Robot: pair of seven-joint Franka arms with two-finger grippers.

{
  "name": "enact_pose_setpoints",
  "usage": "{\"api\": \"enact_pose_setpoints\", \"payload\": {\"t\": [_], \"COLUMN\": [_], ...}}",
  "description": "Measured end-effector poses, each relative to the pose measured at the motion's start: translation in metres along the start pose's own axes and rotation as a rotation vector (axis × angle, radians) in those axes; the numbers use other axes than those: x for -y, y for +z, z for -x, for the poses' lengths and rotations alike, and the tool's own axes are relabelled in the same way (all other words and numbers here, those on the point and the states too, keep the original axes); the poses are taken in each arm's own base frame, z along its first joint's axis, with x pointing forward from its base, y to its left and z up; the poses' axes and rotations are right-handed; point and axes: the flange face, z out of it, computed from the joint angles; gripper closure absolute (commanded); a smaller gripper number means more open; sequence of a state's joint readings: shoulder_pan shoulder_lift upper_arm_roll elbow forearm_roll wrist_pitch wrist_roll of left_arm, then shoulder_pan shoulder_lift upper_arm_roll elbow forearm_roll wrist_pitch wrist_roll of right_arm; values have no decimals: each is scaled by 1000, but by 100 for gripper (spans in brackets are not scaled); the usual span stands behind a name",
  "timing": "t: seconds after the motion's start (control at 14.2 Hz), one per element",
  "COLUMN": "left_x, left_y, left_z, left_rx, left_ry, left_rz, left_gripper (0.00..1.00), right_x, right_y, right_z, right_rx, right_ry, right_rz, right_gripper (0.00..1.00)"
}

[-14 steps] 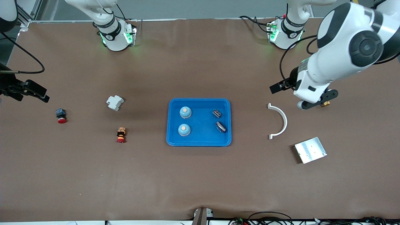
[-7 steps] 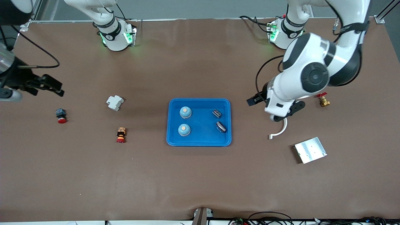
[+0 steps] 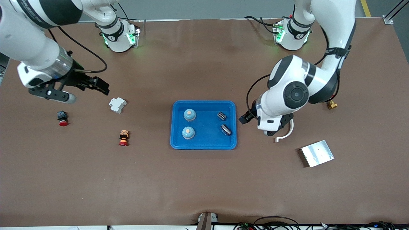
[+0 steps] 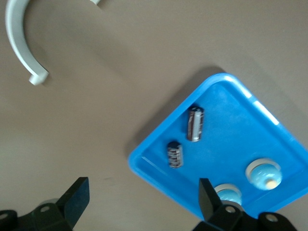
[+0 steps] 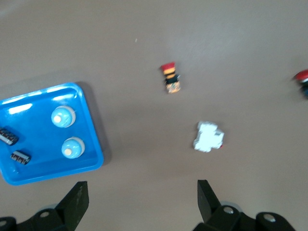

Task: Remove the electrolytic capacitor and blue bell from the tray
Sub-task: 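Lower the left gripper to a capacitor while the right gripper lowers to a bell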

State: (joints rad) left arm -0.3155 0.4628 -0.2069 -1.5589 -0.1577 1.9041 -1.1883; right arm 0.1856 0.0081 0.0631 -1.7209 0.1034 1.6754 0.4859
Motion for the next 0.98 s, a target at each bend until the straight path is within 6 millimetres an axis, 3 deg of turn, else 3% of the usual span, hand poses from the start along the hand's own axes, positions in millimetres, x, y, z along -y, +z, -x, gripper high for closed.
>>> {"api": "enact_pose_setpoints", "payload": {"t": [0.14,0.35,0.42,0.56,0.7,0.98], "left_x": [-10,-19,-22,-28,-34,-42], "left_y": [18,47,57,79,98,135], "left_z": [4,1,2,5,8,9], "left_rx": [-3,2,4,6,4,-24], "left_ry": [-43,-82,-94,-107,-101,-108], "left_rz": [15,16,14,12,14,21], "left_gripper": [0,0,0,0,0,0], "right_x": [21,68,86,118,137,161], "right_y": [6,5,13,47,84,121], "right_z": [18,52,61,79,90,101], "right_rx": [19,-19,-39,-57,-55,-36], "right_ry": [2,41,65,95,111,159], "right_rz": [4,-17,-34,-51,-51,-35], "right_gripper": [0,0,0,0,0,0]}}
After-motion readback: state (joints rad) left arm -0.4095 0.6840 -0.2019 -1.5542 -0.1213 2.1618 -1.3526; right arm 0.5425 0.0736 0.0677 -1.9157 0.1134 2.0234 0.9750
